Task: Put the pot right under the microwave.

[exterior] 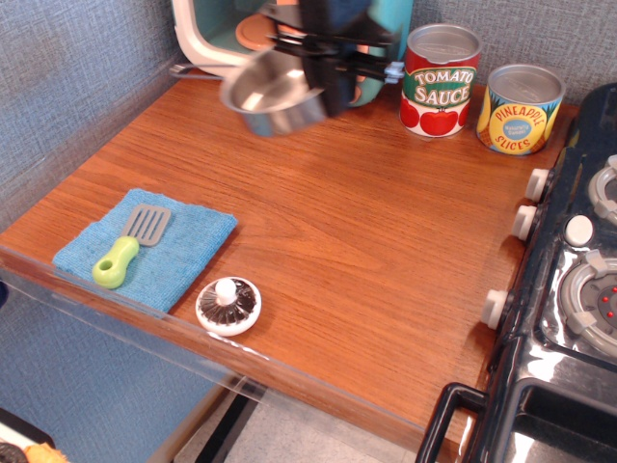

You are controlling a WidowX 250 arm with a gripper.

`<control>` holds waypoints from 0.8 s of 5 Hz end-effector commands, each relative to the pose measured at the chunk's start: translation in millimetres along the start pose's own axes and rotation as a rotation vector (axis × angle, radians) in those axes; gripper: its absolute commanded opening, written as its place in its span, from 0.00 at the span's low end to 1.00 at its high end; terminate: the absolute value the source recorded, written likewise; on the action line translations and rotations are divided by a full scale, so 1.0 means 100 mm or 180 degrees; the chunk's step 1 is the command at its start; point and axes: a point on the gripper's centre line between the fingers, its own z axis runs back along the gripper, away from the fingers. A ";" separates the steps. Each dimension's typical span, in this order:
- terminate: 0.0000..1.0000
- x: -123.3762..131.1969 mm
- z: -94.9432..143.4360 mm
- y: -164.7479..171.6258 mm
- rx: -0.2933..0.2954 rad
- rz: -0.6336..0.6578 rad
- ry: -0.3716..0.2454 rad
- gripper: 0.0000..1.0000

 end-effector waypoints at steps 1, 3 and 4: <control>0.00 -0.02 -0.21 0.71 0.0072 -0.0018 0.0005 0.00; 0.00 0.09 -0.45 0.67 0.0023 -0.0226 0.0085 0.00; 0.00 0.10 -0.58 0.58 0.0043 -0.0294 0.0187 0.00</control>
